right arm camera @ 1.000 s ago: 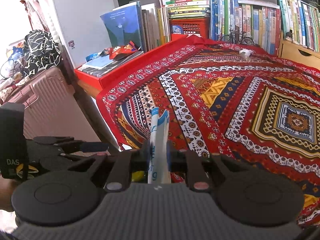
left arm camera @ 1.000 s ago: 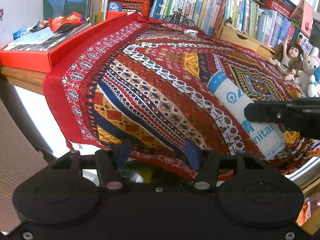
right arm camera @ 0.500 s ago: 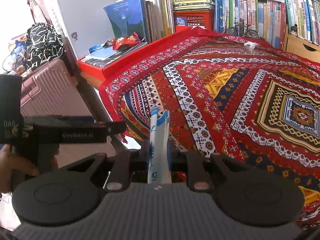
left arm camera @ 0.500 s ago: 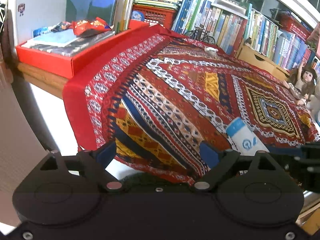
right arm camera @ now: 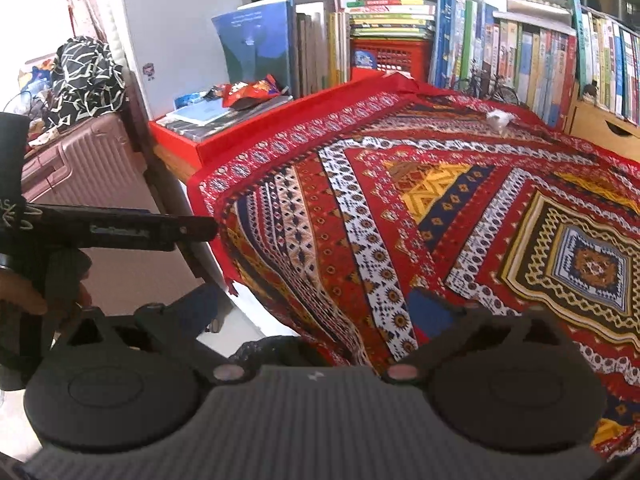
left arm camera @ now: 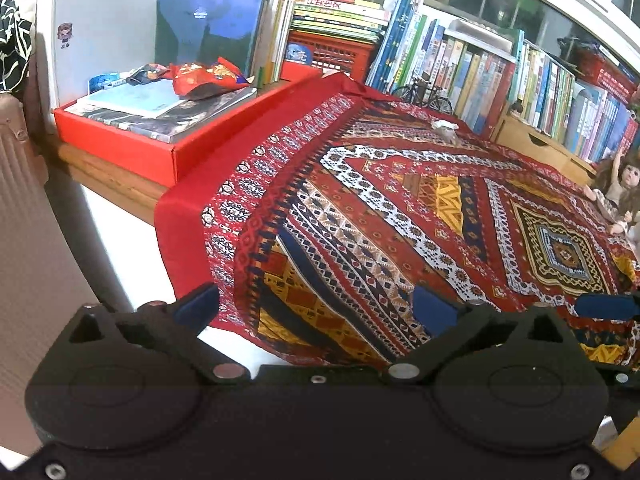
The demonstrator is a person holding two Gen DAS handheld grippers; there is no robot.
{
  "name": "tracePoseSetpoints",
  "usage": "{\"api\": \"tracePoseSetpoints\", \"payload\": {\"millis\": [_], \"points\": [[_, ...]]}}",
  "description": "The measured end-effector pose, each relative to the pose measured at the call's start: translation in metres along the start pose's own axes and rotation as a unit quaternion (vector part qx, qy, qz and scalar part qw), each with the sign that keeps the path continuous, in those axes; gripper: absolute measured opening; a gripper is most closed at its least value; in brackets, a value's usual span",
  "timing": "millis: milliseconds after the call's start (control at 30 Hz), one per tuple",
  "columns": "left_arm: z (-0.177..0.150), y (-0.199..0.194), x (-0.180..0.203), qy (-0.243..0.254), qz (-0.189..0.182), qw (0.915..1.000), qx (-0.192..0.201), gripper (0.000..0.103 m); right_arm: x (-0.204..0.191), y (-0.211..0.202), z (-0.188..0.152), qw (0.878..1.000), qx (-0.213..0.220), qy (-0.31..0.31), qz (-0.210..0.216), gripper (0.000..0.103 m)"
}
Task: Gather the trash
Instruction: 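Open the right tool to drop the white packet off the bed edge, then move both tools back over the litter pile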
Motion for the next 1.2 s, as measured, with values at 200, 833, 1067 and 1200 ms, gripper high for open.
{"api": "tracePoseSetpoints", "payload": {"millis": [200, 833, 1067, 1200], "points": [[-0.01, 0.004, 0.01, 0.009, -0.005, 0.9998, -0.015, 0.103, 0.01, -0.003, -0.006, 1.0, -0.009, 0.021, 0.002, 0.103], [0.045, 0.006, 0.094, 0.041, -0.073, 0.9965, -0.012, 0.103, 0.059, -0.029, 0.043, 0.998, 0.026, 0.049, 0.001, 0.103], [0.089, 0.012, 0.133, 0.065, -0.083, 0.9944, 0.004, 0.103, 0.101, -0.036, 0.084, 0.997, 0.042, 0.061, -0.002, 0.103], [0.111, 0.025, 0.152, 0.058, -0.091, 0.9941, 0.009, 0.103, 0.128, -0.038, 0.103, 0.997, 0.056, 0.056, -0.011, 0.103]]}}
Point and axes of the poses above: each gripper's, at about its wrist camera, not at the fingertips, and y roughly the way its jaws point, x to its right, z to its top, the point moved 10 cm from there along y, roughly the way its jaws point, and after that the axes turned 12 degrees about -y, right-handed, at the moved point
